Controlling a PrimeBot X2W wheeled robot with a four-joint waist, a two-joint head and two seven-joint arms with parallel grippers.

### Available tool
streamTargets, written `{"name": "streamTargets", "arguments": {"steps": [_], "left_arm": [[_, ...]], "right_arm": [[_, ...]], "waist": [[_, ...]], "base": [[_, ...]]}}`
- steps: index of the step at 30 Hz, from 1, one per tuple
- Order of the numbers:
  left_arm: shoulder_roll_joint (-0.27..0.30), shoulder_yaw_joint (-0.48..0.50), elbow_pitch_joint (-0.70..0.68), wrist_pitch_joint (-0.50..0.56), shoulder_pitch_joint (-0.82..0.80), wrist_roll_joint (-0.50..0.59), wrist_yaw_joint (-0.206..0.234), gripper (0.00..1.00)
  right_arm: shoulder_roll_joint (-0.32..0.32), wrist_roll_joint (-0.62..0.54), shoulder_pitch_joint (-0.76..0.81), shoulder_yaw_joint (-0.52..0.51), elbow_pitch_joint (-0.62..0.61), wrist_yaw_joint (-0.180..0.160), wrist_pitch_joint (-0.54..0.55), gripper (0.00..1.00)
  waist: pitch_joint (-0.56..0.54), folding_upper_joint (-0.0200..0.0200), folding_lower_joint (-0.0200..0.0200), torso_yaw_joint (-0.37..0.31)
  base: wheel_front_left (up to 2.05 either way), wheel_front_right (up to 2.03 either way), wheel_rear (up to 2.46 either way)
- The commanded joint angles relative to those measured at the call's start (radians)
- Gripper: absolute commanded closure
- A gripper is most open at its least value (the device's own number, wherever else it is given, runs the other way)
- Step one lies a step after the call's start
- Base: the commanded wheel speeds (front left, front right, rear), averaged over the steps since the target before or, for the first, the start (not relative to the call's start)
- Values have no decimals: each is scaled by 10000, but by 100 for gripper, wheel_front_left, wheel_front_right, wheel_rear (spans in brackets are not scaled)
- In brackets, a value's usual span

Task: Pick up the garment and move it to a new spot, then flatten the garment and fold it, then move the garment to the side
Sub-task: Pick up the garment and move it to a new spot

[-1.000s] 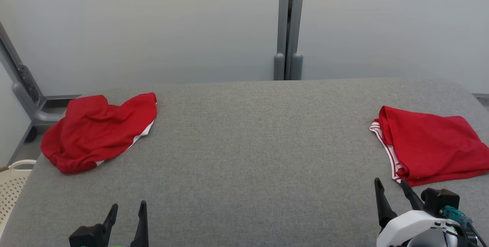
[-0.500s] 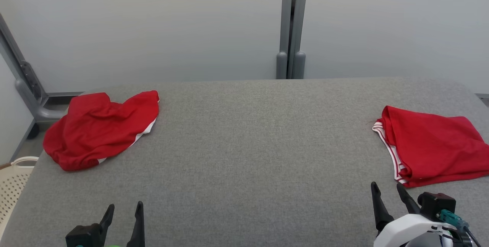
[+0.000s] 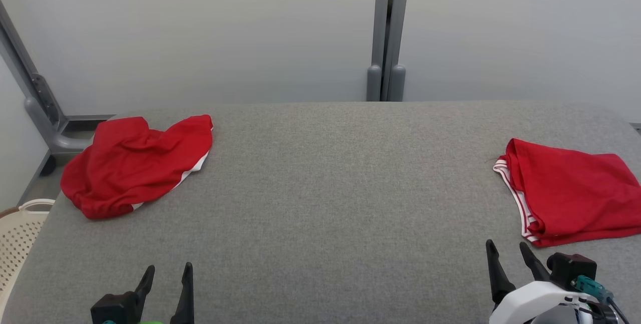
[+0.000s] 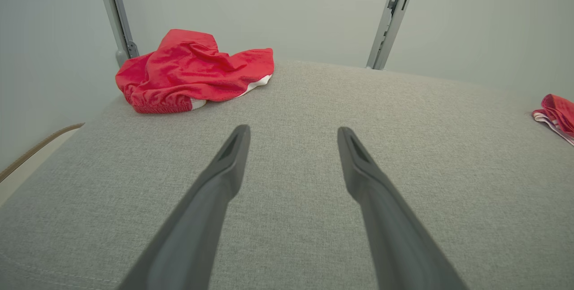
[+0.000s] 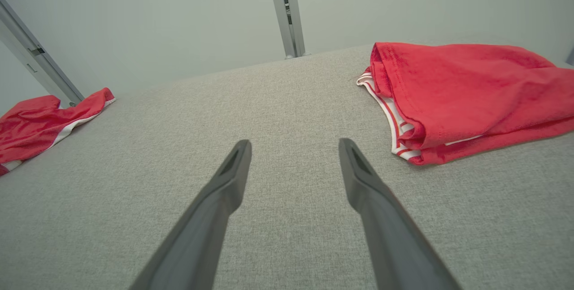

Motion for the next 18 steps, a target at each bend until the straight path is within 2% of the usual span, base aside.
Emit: {"name": "streamTargets", "arguments": {"steps": [1,11,18], "left_arm": [[55,1,-8,23,-49,47,29,0],[165,-45,3,129,-121,-1,59,0],[351,-57,-120,279,-143,40,105,0]], "right_arm": [[-30,44,-107,-10,31,-11,-74,0],[-30,127,0,24,156,-11,-99,0],[-28,285,50,103,341,-11,-265,0]], "waist": [[6,0,0,21],[-13,0,0,540],[-32,0,0,1463]], "base": [[0,0,0],[0,0,0],[0,0,0]]}}
